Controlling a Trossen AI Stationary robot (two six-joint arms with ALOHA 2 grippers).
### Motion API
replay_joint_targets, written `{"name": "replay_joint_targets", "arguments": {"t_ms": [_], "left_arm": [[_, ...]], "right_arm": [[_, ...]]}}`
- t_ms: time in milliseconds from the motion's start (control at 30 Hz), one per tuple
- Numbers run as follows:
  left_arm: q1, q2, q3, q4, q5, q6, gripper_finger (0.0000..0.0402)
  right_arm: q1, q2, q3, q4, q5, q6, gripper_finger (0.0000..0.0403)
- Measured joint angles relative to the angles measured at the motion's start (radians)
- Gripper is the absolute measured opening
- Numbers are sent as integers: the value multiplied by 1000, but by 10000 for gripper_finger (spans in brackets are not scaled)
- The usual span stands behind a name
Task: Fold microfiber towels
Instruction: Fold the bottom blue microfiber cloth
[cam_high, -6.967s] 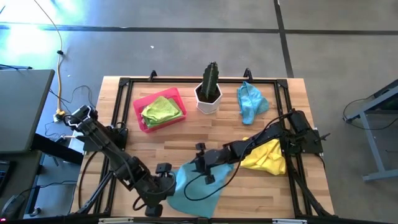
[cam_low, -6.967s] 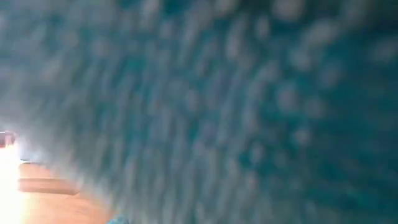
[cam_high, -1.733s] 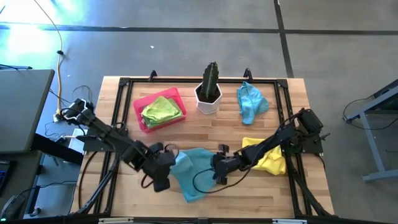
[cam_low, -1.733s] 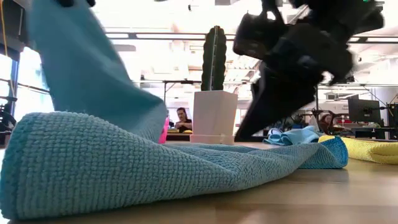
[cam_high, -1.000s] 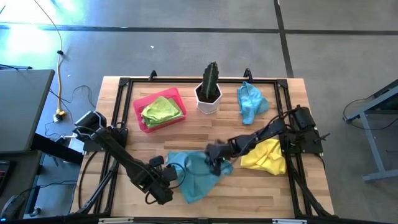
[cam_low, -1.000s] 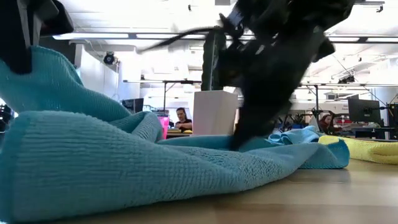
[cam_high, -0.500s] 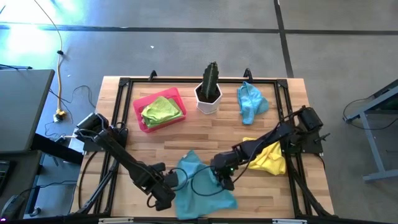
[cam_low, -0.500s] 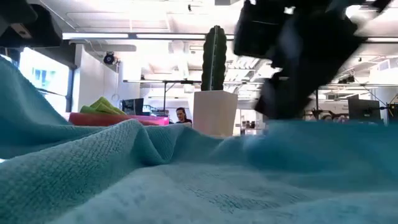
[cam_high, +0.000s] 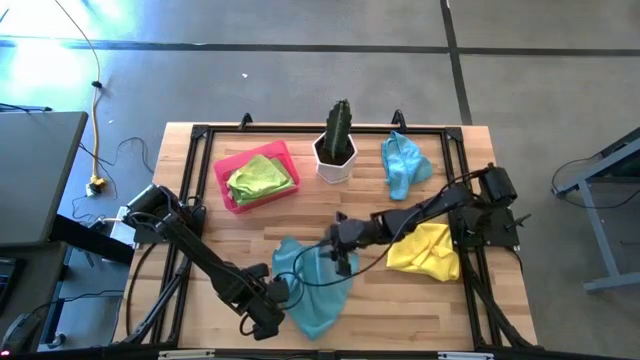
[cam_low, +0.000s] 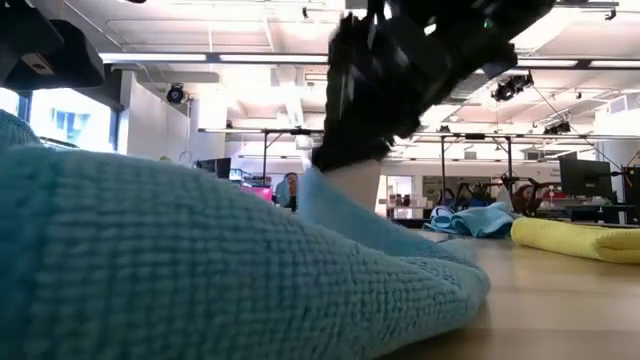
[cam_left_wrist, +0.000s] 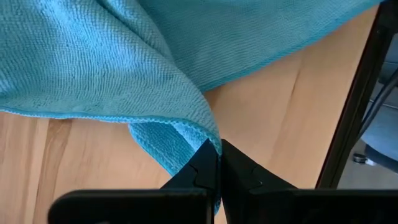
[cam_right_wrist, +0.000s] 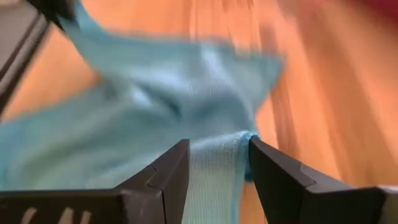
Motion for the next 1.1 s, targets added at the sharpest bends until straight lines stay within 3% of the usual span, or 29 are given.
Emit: {"name": "replay_joint_targets", "arguments": {"t_ms": [133, 300, 533, 767, 1100], "left_arm": [[-2, 0, 0, -4, 3, 0, 0], [-3, 0, 0, -4, 5, 0, 0], [-2, 0, 0, -1, 0, 0, 0], [-2, 0, 0, 0, 0, 0, 0], [-3, 0, 0, -2, 5, 9, 0]], "right_arm": [[-17, 0, 0, -236, -99, 57, 156], [-9, -4, -1, -415, -61, 69, 156], [-23, -19, 11, -273, 10, -25, 156], [-83, -19, 155, -231, 112, -167, 156], [-143, 129, 256, -88, -137, -312, 171]]}}
